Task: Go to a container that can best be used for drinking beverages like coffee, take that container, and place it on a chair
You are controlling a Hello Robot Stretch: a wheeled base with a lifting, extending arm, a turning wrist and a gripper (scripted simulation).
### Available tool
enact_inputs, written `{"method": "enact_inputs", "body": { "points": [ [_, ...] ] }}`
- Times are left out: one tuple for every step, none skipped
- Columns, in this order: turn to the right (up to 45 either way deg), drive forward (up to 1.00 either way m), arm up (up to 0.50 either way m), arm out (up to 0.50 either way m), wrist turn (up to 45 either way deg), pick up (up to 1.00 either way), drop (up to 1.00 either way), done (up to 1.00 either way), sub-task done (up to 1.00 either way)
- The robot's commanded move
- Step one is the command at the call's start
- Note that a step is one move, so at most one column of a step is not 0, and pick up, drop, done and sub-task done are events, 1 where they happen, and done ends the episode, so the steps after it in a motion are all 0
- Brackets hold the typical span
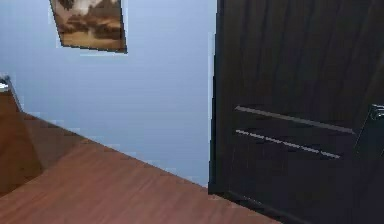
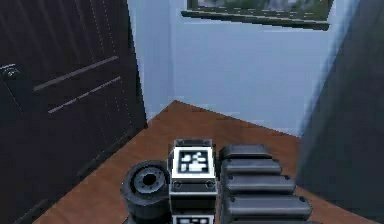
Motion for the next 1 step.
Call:
{"method": "enact_inputs", "body": {
  "points": [
    [-21.0, 0.0, 0.0, 0.0, 0.0, 0.0, 0.0, 0.0, 0.0]
  ]
}}
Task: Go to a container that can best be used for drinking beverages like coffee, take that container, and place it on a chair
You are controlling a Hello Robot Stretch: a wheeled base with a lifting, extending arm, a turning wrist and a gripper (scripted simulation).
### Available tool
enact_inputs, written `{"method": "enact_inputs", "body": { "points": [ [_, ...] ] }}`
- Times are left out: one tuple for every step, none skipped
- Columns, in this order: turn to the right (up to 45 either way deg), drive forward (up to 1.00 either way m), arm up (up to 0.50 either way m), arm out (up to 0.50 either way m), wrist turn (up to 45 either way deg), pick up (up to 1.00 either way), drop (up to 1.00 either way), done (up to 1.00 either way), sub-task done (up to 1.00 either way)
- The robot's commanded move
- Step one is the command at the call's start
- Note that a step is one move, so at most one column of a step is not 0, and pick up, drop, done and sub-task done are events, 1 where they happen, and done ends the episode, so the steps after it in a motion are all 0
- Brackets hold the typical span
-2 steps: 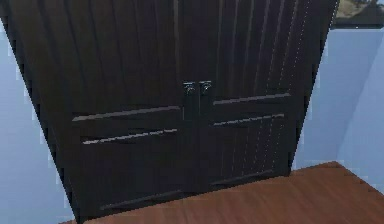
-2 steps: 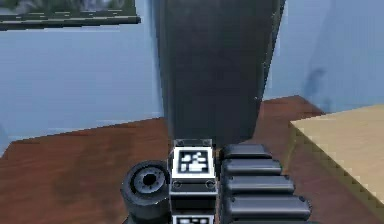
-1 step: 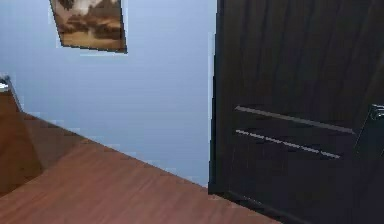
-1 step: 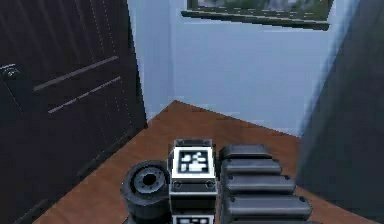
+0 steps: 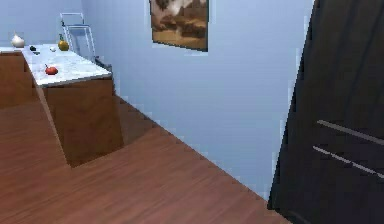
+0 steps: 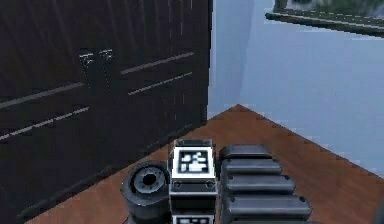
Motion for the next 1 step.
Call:
{"method": "enact_inputs", "body": {
  "points": [
    [0.0, 0.6, 0.0, 0.0, 0.0, 0.0, 0.0, 0.0, 0.0]
  ]
}}
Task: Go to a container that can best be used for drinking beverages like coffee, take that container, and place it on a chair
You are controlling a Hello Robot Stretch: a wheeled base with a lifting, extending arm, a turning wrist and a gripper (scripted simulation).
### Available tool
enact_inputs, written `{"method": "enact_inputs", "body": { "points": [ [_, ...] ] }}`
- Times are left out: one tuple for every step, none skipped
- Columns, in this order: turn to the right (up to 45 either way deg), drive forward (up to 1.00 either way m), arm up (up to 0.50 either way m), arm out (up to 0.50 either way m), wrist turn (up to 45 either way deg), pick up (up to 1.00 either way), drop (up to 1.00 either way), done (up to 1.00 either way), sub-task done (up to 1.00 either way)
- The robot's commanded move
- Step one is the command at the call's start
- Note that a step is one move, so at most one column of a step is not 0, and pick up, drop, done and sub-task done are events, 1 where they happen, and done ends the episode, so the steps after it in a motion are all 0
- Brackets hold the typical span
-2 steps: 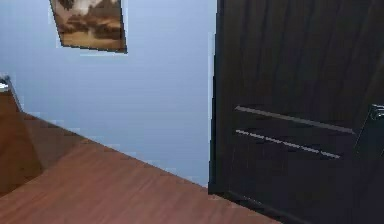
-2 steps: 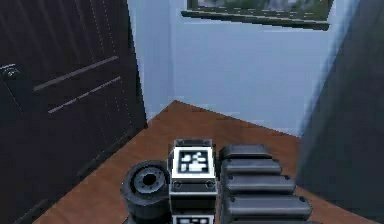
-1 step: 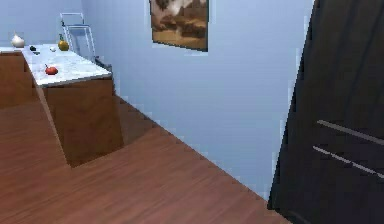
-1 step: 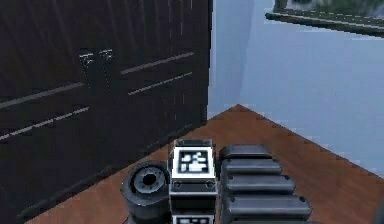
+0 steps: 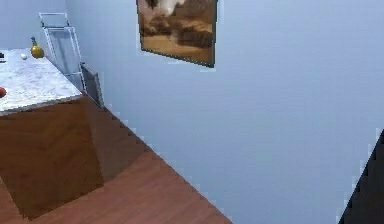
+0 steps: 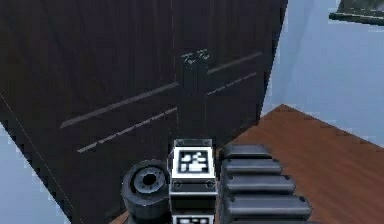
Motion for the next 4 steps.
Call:
{"method": "enact_inputs", "body": {
  "points": [
    [-45.0, 0.0, 0.0, 0.0, 0.0, 0.0, 0.0, 0.0, 0.0],
    [-45.0, 0.0, 0.0, 0.0, 0.0, 0.0, 0.0, 0.0, 0.0],
    [0.0, 0.6, 0.0, 0.0, 0.0, 0.0, 0.0, 0.0, 0.0],
    [45.0, 0.0, 0.0, 0.0, 0.0, 0.0, 0.0, 0.0, 0.0]
  ]
}}
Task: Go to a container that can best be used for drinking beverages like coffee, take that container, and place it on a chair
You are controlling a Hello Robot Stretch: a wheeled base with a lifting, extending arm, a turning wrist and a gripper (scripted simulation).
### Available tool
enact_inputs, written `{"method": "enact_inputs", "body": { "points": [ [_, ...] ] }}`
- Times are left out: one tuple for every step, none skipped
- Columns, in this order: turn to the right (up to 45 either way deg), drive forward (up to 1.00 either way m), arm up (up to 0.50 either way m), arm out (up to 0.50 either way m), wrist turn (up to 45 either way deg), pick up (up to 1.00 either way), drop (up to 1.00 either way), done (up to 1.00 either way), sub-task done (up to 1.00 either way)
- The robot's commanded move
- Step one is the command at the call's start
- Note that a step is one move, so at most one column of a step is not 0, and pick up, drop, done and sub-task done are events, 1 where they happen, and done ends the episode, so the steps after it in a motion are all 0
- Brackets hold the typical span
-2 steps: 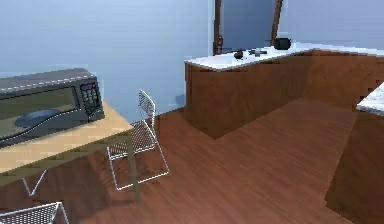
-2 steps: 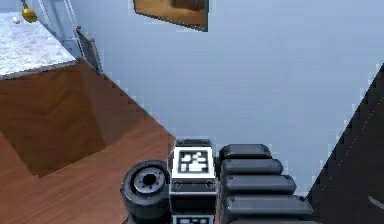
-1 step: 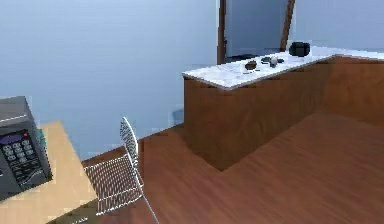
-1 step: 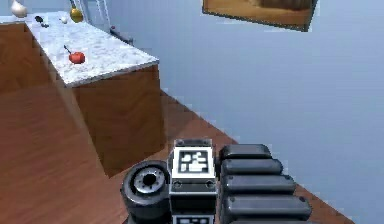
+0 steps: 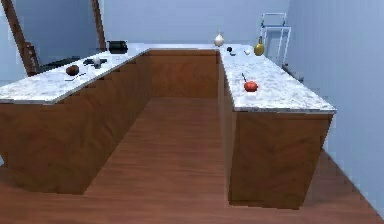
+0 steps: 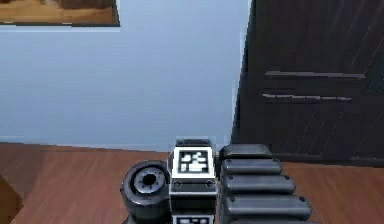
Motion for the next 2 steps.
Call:
{"method": "enact_inputs", "body": {
  "points": [
    [12.0, 0.0, 0.0, 0.0, 0.0, 0.0, 0.0, 0.0, 0.0],
    [3.0, 0.0, 0.0, 0.0, 0.0, 0.0, 0.0, 0.0, 0.0]
  ]
}}
